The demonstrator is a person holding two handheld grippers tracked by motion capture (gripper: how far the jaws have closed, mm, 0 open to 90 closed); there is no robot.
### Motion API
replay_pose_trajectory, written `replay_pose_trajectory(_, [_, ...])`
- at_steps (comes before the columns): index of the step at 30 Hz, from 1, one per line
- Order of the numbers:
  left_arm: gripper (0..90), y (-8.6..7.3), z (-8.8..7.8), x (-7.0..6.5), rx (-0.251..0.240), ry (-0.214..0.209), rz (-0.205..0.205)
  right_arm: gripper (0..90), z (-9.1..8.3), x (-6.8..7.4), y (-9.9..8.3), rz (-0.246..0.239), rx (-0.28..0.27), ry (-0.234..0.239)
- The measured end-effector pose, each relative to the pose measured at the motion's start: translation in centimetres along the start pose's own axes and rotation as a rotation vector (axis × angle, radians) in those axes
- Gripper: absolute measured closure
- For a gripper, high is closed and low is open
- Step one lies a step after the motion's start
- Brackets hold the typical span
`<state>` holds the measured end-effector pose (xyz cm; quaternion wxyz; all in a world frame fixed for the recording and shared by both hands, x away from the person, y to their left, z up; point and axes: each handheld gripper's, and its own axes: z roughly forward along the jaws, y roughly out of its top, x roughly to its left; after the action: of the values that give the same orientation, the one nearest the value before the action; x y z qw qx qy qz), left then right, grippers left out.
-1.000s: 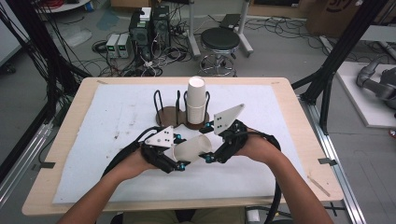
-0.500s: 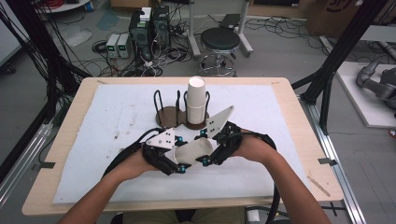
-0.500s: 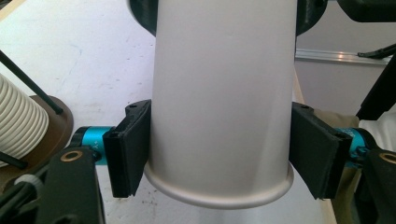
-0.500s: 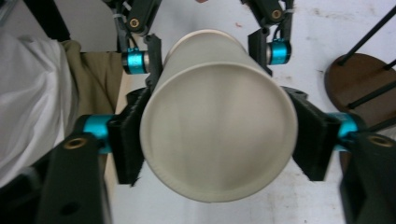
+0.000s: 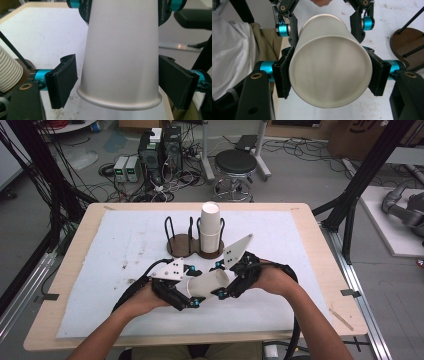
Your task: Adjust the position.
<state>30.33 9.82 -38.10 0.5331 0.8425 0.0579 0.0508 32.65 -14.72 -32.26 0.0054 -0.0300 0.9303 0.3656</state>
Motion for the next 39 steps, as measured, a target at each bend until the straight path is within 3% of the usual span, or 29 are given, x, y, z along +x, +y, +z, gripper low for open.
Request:
replay_pose_trajectory(3, [18.6,-0.4,-0.2,-0.1,-0.05,0.013,-0.009,34.3,-0.3,-0.1,-0.2,0.008,-0.027,-0.001])
replay_pose_trajectory(8, [18.2,-1.3,-0.8,-0.2,-0.176,0.073,-0.038,34.3,-1.1,-0.3,-1.0,0.048,-0.081,-0.013])
replay_pose_trajectory(16, [17.7,-2.4,-1.1,-0.4,-0.28,0.109,-0.077,34.2,-1.9,-0.4,-2.8,0.106,-0.167,-0.046])
replay_pose_trajectory(27, [16.9,-3.3,-1.1,-0.6,-0.364,0.098,-0.101,34.3,-1.5,-0.1,-5.0,0.173,-0.268,-0.04])
replay_pose_trajectory(39, [16.9,-3.1,-0.7,-0.8,-0.389,0.07,-0.067,34.3,-0.3,0.4,-7.0,0.229,-0.381,-0.003])
